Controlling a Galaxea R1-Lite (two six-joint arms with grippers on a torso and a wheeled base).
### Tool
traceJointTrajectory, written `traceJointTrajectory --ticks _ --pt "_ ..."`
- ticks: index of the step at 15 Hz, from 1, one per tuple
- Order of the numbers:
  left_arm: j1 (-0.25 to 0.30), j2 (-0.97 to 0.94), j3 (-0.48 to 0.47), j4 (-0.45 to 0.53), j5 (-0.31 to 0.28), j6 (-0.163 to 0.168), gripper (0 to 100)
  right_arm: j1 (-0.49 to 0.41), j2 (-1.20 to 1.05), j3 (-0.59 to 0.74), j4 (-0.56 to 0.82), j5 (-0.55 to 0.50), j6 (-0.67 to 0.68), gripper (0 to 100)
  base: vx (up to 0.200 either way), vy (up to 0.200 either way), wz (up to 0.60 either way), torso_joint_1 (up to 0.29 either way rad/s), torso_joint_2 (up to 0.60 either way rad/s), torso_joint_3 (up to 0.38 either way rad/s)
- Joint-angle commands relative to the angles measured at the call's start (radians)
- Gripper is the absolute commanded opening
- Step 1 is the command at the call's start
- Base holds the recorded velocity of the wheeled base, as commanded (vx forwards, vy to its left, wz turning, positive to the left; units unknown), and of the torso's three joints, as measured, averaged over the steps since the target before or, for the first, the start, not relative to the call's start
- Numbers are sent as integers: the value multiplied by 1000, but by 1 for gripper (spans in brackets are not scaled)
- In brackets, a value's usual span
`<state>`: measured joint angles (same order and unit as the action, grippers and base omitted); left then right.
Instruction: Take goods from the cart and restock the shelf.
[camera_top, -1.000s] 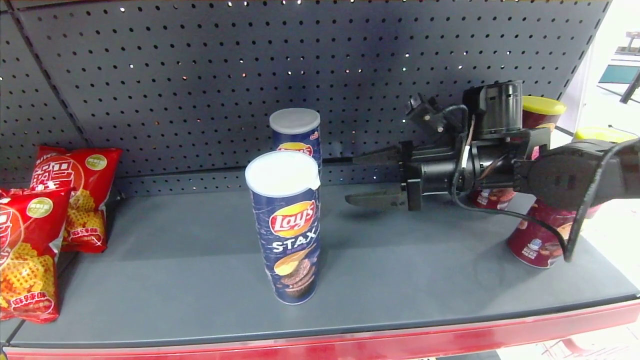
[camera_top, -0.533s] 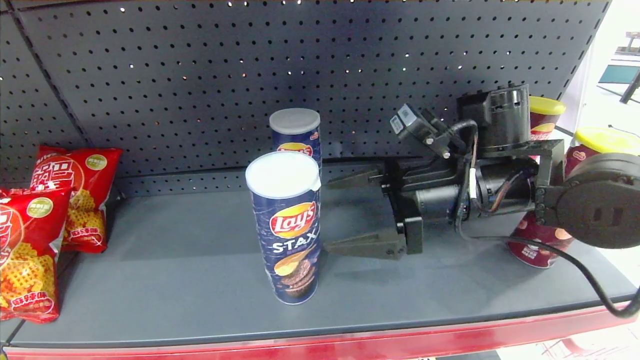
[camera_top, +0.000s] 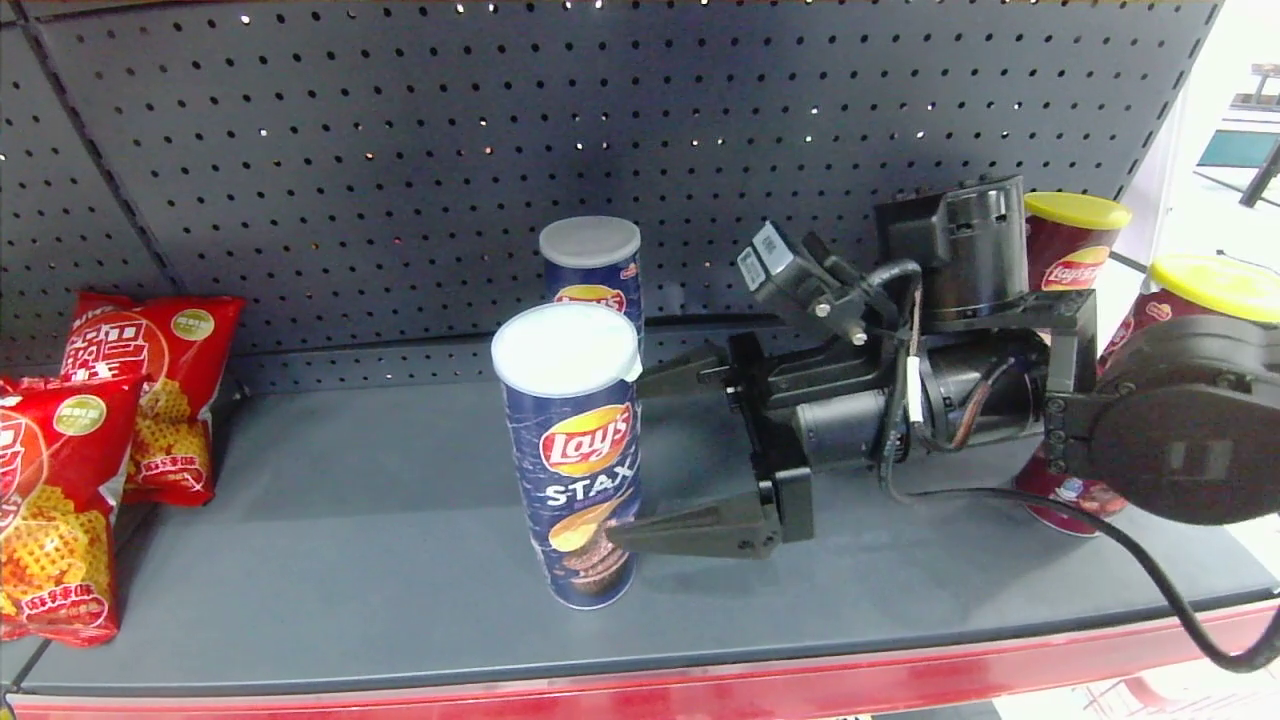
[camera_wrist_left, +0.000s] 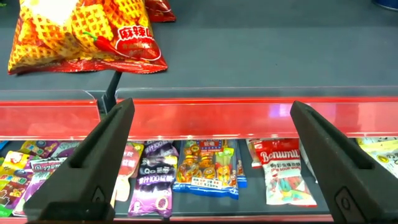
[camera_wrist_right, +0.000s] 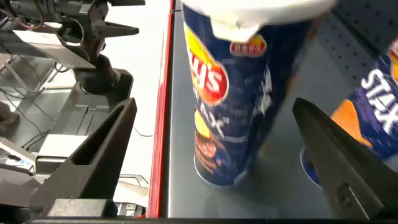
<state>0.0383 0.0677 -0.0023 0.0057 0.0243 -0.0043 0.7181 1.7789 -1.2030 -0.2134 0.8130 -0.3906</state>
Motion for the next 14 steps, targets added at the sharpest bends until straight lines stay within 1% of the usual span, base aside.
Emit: traceJointTrajectory --ticks 1,6,10,11,14 --pt "0 1 -1 0 0 0 100 12 34 -10 -1 0 -1 100 0 0 0 0 0 0" --pt "0 1 -1 0 0 0 100 32 97 -70 -1 -2 -1 100 0 0 0 0 0 0" --pt "0 1 1 0 0 0 100 47 131 -93 -15 0 -1 100 0 0 0 0 0 0" --pt "0 1 1 0 0 0 100 50 143 -98 -29 -2 -1 0 0 0 0 0 0 0" --pt "0 1 1 0 0 0 100 50 155 -115 -34 -3 6 0 0 0 0 0 0 0"
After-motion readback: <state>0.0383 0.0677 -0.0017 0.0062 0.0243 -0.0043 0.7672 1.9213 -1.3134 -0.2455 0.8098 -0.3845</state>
